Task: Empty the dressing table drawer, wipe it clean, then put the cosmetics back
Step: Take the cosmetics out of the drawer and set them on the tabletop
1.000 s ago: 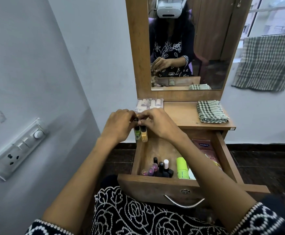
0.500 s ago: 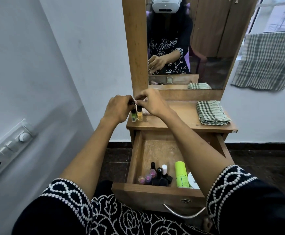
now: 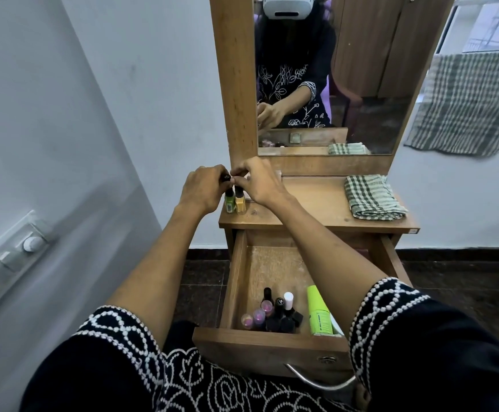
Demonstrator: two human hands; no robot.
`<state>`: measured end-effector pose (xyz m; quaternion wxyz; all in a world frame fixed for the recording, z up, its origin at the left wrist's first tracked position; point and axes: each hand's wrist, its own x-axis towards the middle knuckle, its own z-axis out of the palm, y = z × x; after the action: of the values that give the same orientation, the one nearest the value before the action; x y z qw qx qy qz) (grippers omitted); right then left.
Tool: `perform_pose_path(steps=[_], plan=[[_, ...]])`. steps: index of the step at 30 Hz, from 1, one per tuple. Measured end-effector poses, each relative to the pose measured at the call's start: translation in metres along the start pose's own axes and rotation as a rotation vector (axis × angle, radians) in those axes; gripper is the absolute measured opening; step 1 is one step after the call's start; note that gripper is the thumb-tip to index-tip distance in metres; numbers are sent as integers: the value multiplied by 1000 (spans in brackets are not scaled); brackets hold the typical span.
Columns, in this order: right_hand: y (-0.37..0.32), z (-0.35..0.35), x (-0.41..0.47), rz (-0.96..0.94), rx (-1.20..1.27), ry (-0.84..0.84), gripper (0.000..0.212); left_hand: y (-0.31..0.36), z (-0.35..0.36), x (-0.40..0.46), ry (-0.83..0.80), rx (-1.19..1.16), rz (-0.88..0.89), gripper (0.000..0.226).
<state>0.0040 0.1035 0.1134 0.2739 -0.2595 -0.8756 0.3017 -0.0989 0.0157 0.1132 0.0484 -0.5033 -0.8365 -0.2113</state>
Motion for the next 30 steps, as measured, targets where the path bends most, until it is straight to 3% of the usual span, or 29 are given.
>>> perform_pose_path(steps=[10,16,20,23,26,30], plan=[[-2,1,0,36,51,3,19,-3,0,1,-13,-147,-35,27],[-9,-11,-4,-23,-9,-17,45,-1,-1,-3,61,-121,-40,52],[-18,-28,-18,-88,121,162,32,6,-10,-15,228,-139,-1,46],[-25,-40,-35,-132,179,220,20,14,-18,-33,267,-158,53,41],[-25,-49,-55,-155,218,74,12,23,-19,-61,192,-155,128,31],[-17,-46,-89,-143,113,-235,23,30,-13,-105,-8,-107,200,23]])
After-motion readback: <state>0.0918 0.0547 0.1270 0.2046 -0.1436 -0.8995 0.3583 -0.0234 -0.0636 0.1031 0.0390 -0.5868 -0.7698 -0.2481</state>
